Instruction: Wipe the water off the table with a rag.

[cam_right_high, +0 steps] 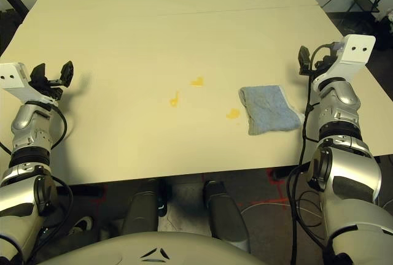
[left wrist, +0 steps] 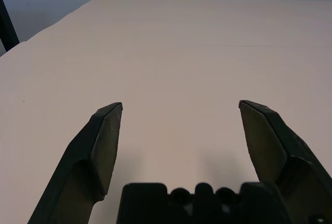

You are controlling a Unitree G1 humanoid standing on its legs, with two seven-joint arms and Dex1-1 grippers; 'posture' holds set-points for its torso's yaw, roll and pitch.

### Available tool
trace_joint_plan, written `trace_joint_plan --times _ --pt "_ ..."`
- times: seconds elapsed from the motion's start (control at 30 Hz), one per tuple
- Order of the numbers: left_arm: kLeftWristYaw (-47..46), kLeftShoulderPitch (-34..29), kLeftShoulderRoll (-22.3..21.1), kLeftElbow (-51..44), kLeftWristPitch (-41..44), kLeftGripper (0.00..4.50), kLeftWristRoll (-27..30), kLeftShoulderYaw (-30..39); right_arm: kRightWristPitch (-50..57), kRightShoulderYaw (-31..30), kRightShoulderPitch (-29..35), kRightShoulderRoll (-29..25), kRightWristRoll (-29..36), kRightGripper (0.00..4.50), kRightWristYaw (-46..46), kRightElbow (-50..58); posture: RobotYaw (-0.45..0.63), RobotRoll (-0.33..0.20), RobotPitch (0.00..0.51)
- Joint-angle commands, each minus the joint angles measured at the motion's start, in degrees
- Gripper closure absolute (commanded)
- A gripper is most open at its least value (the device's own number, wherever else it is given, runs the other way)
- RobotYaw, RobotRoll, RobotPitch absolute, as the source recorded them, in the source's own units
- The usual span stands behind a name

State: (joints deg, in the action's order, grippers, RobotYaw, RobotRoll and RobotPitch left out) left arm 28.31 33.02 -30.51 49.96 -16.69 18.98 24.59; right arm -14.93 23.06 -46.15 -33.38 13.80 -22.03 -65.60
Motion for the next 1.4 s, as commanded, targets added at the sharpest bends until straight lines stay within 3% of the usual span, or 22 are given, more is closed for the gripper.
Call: trace_joint_plan --times 0.03,0.63,0.77,0.87,1.03,1.2,1.4 --pt "-0.2 0.1 0.0 0.1 0.2 0.00 -0.1 -0.2 -0.5 0.0 0.7 0.1 0.0 0.04 0.2 -0.7 0.14 0.000 0.175" --pt "4.8 2.3 -0.4 0.3 2.2 0.00 0.9 -1.2 -0.8 0.5 2.4 0.3 0.5 0.04 0.6 -0.3 0.14 0.000 0.176" --pt "12.2 1.1 0.1 -3.3 4.2 0.00 3.6 -1.3 -0.8 0.4 2.4 0.4 0.4 0.04 0.6 -0.3 0.14 0.000 0.176" --pt "22.7 -2.6 0.2 -11.6 9.3 0.00 7.7 -3.3 -0.7 0.3 2.1 0.3 0.3 0.04 0.6 -0.5 0.15 0.000 0.175" --pt "32.8 -9.0 -1.1 -25.5 19.2 0.00 12.8 -6.7 -0.6 0.1 1.9 0.4 0.1 0.04 0.6 -0.8 0.16 0.000 0.176" --pt "40.4 -13.2 -4.0 -32.5 24.0 0.00 13.2 -10.0 -0.5 0.0 1.7 0.4 0.0 0.04 0.6 -1.0 0.17 0.000 0.178" --pt "49.5 -16.0 -6.8 -36.1 22.0 0.00 11.5 -14.1 0.7 0.1 1.9 -0.3 0.2 0.04 -0.2 -1.0 0.17 0.000 0.178"
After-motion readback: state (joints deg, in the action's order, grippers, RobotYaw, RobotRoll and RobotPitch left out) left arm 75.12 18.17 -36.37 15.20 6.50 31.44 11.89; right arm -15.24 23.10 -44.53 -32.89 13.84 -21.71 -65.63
